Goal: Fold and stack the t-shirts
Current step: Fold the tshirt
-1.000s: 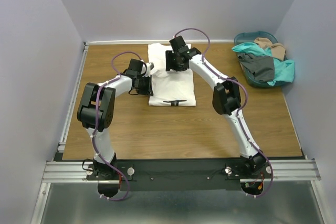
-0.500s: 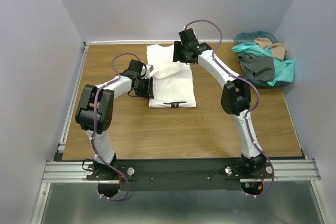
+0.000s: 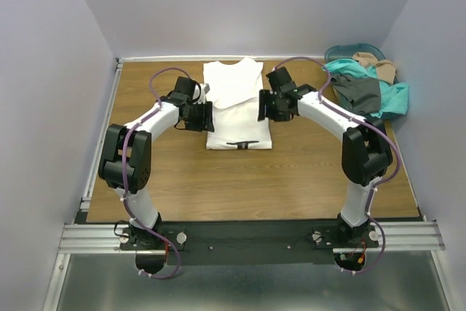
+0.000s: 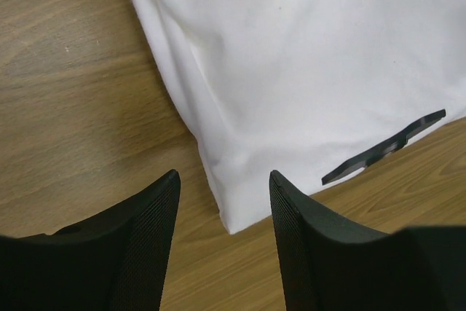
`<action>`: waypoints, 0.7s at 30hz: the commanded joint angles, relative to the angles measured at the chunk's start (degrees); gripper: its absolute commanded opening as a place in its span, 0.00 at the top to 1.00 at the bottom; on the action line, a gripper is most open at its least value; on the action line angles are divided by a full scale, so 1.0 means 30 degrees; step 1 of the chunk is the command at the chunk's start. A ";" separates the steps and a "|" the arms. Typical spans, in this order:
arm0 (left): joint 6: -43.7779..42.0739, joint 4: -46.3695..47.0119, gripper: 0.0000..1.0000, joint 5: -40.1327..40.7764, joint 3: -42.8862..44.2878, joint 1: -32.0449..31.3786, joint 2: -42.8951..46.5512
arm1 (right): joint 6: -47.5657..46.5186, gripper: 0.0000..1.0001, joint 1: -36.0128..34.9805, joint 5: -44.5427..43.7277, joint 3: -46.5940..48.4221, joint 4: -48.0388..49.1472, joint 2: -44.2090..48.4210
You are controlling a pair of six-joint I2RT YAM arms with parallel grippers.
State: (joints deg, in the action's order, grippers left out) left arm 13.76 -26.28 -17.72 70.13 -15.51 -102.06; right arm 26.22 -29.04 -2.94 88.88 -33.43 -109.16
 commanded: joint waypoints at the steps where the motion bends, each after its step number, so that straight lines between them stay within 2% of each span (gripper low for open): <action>1: 0.0219 -0.0525 0.40 -0.0540 -0.0787 -0.0046 0.0564 | 0.1073 0.31 -0.0048 0.0862 -0.2348 0.0565 0.1171; 13: 0.0336 -0.0789 0.43 -0.0365 -0.2018 -0.0046 0.0944 | 0.1954 0.42 -0.0077 0.2414 -0.5249 0.1417 0.1291; 21: 0.0395 -0.0585 0.45 -0.0364 -0.2721 -0.0046 0.0799 | 0.1866 0.45 -0.0077 0.2912 -0.5428 0.1446 0.0794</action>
State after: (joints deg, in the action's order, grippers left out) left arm 14.72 -27.88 -17.82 63.13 -15.51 -101.25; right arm 31.31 -29.04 3.86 72.69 -30.13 -107.07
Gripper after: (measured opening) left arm 0.552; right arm 0.558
